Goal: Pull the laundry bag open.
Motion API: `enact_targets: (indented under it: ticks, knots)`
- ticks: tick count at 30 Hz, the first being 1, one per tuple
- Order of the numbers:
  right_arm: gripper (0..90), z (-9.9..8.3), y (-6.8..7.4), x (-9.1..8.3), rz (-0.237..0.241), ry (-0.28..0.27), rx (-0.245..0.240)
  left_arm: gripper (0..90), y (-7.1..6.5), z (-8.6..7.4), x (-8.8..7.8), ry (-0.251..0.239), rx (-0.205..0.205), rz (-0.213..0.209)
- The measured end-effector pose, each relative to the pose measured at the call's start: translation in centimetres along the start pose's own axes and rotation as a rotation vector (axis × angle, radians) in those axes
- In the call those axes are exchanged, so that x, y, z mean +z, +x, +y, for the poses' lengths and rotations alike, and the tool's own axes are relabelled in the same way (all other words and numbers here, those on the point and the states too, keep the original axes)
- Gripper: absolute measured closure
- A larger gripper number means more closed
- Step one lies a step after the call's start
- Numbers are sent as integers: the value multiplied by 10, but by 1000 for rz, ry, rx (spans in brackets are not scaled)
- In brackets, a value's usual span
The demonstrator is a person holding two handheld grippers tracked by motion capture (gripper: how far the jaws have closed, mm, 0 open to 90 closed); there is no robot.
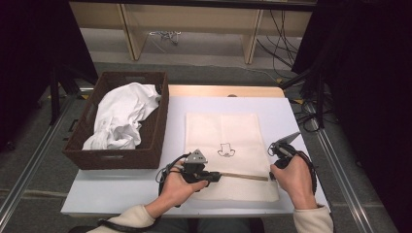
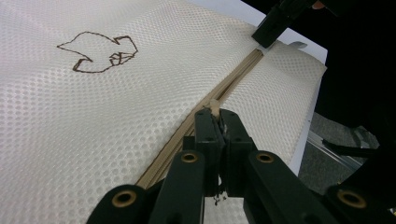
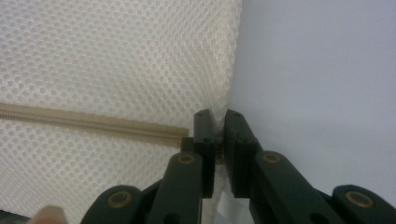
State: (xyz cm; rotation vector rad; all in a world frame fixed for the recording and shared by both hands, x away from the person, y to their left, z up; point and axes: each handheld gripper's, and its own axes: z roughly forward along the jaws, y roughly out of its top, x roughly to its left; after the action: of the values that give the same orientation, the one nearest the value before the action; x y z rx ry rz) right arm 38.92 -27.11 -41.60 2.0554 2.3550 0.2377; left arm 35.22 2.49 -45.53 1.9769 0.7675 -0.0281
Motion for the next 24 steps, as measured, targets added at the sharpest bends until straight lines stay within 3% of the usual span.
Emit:
enact_targets:
  ticks: [2,4,21,24]
  knots:
    - [854,0,0,0,1,5,2,870,2,-1,-1,9,22,2]
    - [855,0,1,0,-3,9,4,871,1,-2,-2,3,6,7]
    - [854,0,1,1,0,14,-3,871,6,-8,-9,11,4,19]
    - [854,0,0,2,3,12,2,871,7,-10,-11,19,-14,23]
